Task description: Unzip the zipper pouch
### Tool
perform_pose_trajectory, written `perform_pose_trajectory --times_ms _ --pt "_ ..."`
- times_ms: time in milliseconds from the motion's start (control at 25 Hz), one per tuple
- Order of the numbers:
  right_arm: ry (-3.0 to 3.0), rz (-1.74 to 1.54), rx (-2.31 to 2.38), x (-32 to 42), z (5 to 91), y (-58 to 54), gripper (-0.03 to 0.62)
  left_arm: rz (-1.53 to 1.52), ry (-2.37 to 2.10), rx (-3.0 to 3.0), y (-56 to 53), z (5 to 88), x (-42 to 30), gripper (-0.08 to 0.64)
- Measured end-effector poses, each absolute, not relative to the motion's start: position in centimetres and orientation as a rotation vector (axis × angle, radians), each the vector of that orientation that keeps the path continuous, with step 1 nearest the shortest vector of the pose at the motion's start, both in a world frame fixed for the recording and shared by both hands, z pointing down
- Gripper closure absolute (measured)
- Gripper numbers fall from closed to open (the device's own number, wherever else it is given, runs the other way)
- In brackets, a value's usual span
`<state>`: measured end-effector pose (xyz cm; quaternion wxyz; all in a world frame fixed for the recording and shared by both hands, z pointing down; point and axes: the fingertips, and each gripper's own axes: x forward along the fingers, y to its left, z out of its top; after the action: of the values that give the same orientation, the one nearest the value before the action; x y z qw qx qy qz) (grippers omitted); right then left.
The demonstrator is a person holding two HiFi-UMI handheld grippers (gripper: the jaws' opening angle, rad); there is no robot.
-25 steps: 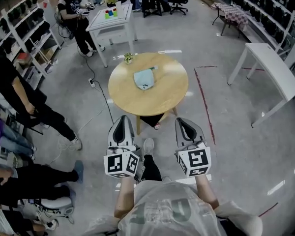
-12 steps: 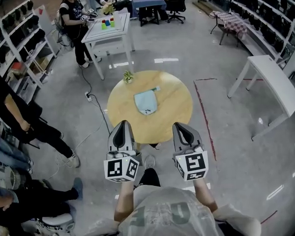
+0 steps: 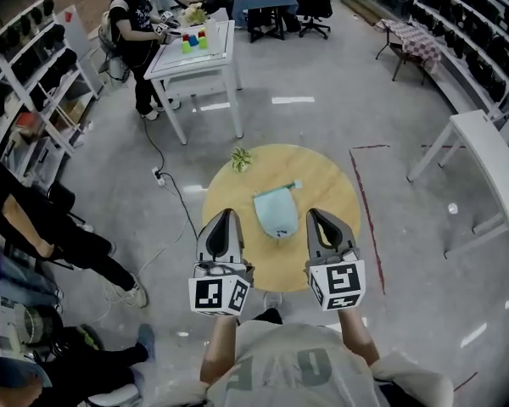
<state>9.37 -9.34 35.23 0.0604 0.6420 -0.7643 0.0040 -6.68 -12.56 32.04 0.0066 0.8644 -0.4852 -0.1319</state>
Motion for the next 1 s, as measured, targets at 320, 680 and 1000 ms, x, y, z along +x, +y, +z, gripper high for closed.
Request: perform_pose_trajectory --times_ms 320,680,1000 --pt "-2.285 0.011 1.964 8.8 35.1 -15.4 0.563 -0.371 -1.536 2.708 -18.4 32.5 -7.0 0.532" --pt "-2.35 -0.027 1.897 9.0 35.2 -18.0 0.563 -0.364 -1.67 2.633 -19.9 32.7 -7.4 0.532" --pt "-2.386 -0.004 1.865 8.9 34.6 -18.3 0.563 -0.366 -1.731 2.619 -19.9 31.4 -7.8 0.532"
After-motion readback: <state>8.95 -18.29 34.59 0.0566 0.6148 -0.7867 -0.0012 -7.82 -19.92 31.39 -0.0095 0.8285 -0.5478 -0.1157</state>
